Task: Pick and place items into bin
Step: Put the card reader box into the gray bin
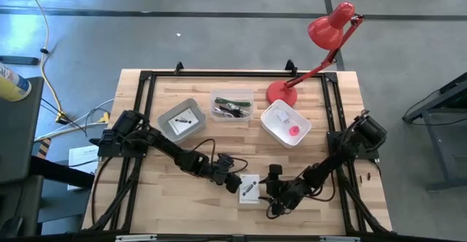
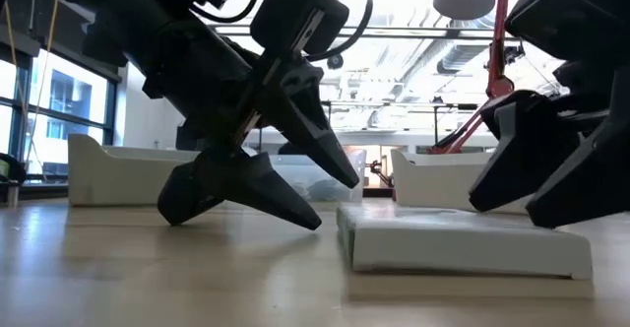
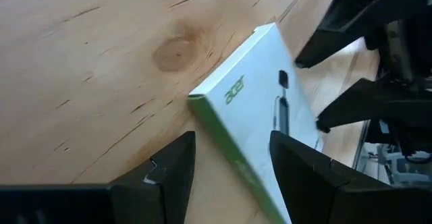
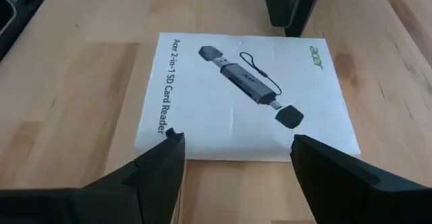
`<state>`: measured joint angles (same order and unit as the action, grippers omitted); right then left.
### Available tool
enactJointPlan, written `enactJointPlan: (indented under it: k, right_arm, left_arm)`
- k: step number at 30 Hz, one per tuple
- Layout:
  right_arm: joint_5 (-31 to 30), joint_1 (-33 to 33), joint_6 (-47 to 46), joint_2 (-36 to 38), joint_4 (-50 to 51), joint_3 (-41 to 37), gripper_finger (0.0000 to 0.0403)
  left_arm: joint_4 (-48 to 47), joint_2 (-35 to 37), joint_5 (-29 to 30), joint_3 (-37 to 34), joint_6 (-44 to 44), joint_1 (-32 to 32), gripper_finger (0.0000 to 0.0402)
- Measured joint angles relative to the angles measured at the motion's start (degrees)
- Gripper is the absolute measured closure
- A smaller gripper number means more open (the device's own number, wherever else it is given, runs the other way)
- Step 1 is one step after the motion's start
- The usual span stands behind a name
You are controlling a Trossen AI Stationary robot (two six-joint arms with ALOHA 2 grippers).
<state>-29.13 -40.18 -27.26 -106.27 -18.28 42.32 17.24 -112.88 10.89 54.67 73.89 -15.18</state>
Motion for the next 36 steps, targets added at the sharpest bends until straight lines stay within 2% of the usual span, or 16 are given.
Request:
enactJointPlan:
  k: [7, 16, 28, 33, 36]
  right_arm:
    - [-0.2, -0.4, -3.2, -4.2, -2.8, 0.0, 0.0144]
    - [-1.8, -1.3, -4.7, -4.1, -2.9, 0.0, 0.0144]
    - [-3.1, -2.4, -4.9, -1.7, 0.7, -0.1, 0.0144]
    - [-3.2, -2.4, -3.6, -1.1, -2.1, -0.2, 0.0144]
    - [-4.0, -2.4, -2.7, -1.0, -5.0, -0.2, 0.0144]
  left_arm:
    - [5.6, 0.0, -1.0, 0.4, -0.2, 0.0, 0.0222]
    - [-5.2, 0.2, -4.2, 1.9, -1.5, -1.5, 0.0222]
    - [-5.2, 0.4, -2.3, 1.7, -1.5, -2.5, 0.0222]
    - [-4.4, 0.4, -6.7, 1.7, -1.5, -2.6, 0.0222]
    - [-4.4, 0.4, -6.0, 1.7, -1.4, -2.9, 0.0222]
